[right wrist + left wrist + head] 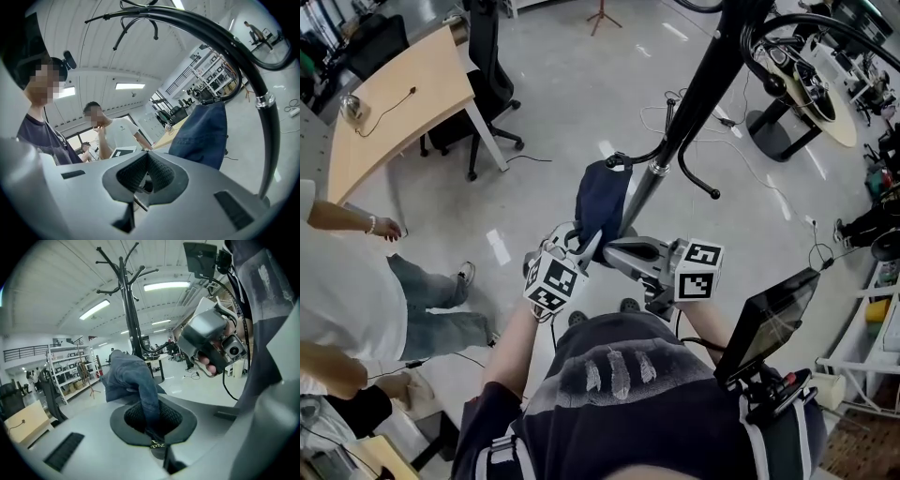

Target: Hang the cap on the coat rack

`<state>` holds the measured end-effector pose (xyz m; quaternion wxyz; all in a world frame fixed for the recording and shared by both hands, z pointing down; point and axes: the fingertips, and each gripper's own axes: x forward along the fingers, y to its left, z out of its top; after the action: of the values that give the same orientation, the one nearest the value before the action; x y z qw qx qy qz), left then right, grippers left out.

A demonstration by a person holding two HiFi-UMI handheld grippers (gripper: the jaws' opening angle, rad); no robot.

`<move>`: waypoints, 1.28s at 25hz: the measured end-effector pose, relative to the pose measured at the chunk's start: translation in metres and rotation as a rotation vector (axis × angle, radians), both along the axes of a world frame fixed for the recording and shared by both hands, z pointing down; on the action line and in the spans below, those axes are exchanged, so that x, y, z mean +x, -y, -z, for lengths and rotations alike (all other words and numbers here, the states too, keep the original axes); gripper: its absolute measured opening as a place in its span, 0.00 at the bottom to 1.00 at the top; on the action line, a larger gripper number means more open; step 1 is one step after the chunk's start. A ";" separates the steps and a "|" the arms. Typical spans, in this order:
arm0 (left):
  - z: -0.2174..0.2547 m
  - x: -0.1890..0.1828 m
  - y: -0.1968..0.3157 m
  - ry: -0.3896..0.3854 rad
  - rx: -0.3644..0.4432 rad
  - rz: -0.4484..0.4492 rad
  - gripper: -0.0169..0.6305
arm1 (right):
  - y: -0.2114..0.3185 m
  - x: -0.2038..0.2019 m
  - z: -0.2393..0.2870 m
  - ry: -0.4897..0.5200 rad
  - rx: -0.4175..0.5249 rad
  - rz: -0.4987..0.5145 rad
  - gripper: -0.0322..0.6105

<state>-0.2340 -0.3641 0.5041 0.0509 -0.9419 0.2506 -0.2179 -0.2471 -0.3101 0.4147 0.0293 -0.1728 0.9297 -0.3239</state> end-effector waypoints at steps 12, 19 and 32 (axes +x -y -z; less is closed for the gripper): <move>-0.049 0.026 0.035 -0.024 -0.165 0.050 0.05 | 0.001 0.001 -0.004 0.015 0.022 0.010 0.06; -0.054 0.051 0.032 0.030 -0.197 0.075 0.05 | -0.002 0.026 0.006 0.046 0.031 0.024 0.05; -0.053 0.090 0.056 0.044 -0.212 0.165 0.05 | 0.019 0.085 0.010 0.097 0.046 0.059 0.05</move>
<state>-0.1440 -0.4198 0.5571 -0.0614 -0.9131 0.3017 -0.2672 -0.1620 -0.3288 0.4046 0.0687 -0.1288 0.9391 -0.3111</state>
